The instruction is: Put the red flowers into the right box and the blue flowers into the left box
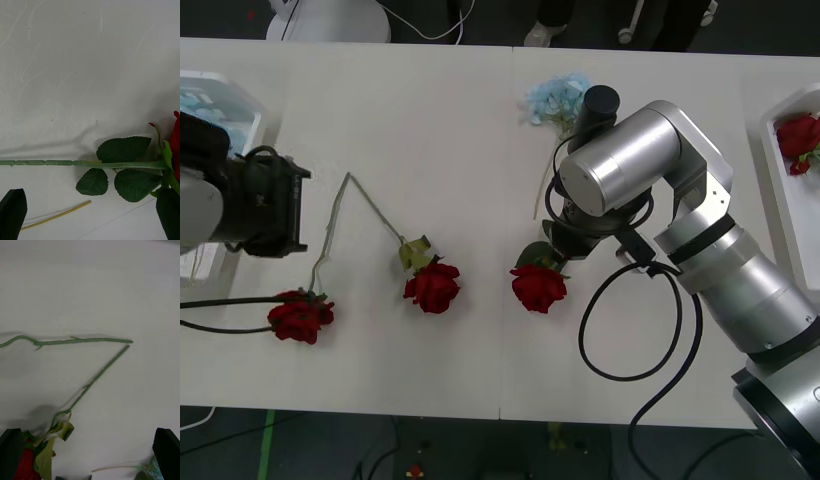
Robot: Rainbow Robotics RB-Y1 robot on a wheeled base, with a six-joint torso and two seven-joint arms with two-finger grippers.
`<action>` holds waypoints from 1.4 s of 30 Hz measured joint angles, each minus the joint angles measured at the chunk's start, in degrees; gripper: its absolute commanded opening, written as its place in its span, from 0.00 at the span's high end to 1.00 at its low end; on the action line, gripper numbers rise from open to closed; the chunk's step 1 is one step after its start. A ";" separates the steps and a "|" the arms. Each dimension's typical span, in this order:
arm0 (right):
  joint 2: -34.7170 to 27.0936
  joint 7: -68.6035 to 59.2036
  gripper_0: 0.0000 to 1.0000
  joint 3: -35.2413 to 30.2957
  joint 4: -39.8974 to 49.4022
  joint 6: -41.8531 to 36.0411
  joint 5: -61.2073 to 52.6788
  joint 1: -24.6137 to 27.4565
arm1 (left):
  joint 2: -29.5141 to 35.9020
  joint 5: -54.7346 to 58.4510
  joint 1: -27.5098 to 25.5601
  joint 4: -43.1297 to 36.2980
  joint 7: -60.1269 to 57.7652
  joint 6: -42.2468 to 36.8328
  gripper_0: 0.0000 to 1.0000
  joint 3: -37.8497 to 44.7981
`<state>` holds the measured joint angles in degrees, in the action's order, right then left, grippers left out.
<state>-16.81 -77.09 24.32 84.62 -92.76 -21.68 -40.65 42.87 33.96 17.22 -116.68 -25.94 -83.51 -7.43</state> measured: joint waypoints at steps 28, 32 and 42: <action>6.71 0.00 0.00 -3.67 -10.77 9.18 8.31 0.30 | 0.06 -8.51 0.02 19.82 -9.38 8.08 0.00 -13.82; 6.87 0.00 0.00 -3.93 -11.48 9.15 8.62 0.34 | 0.06 -9.48 0.02 21.77 -9.37 8.07 0.00 -13.66; 6.88 0.01 0.00 -5.46 -11.52 6.13 8.62 0.44 | 0.01 -10.77 0.43 28.42 -8.17 8.07 0.00 -13.64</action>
<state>-9.93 -77.08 18.86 73.10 -86.63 -13.06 -40.21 42.89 23.20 17.65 -88.25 -34.11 -75.44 -21.07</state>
